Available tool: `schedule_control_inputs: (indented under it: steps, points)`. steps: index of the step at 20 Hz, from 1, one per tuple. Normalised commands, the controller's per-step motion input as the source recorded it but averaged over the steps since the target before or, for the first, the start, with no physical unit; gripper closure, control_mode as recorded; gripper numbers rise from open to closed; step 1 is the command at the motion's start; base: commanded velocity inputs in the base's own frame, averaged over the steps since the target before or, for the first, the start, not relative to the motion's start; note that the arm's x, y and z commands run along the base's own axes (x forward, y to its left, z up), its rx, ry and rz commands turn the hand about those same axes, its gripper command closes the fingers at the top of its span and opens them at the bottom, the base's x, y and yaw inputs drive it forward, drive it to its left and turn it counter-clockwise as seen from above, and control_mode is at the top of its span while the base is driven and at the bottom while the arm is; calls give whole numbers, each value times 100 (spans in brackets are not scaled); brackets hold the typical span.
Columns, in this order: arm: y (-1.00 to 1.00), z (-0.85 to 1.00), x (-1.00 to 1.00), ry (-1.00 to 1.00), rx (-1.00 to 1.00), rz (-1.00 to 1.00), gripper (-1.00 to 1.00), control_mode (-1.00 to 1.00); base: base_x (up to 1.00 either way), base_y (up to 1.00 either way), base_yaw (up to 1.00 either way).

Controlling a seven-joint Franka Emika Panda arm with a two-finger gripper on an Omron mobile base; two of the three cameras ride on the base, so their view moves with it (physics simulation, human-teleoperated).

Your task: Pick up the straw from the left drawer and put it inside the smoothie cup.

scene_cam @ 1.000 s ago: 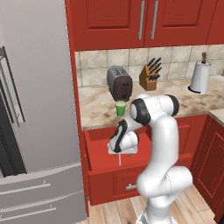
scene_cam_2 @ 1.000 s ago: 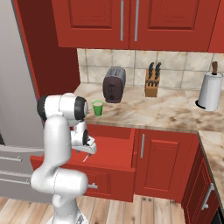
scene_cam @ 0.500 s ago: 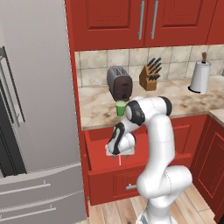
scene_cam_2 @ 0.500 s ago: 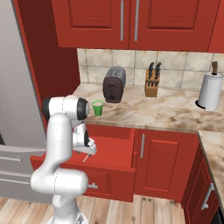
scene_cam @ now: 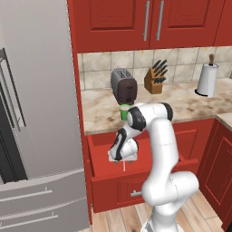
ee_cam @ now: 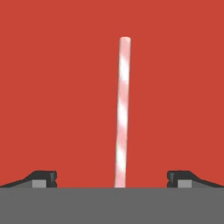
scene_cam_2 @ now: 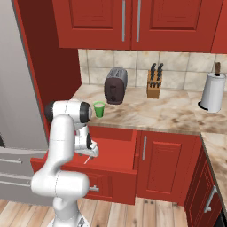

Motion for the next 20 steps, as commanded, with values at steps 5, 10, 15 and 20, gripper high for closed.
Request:
schedule_control_inputs:
  steps: [5, 10, 15, 20]
  points:
    - [0, -19, 23, 0, 0, 0, -100, -100, 0, 0, 0]
    - [0, -21, 20, 0, 0, 0, -100, -100, 0, 0, 0]
    - [0, -24, 15, 0, 0, 0, -100, -100, 0, 0, 0]
    - [0, -27, 9, 0, 0, 0, 100, -100, 0, 0, 0]
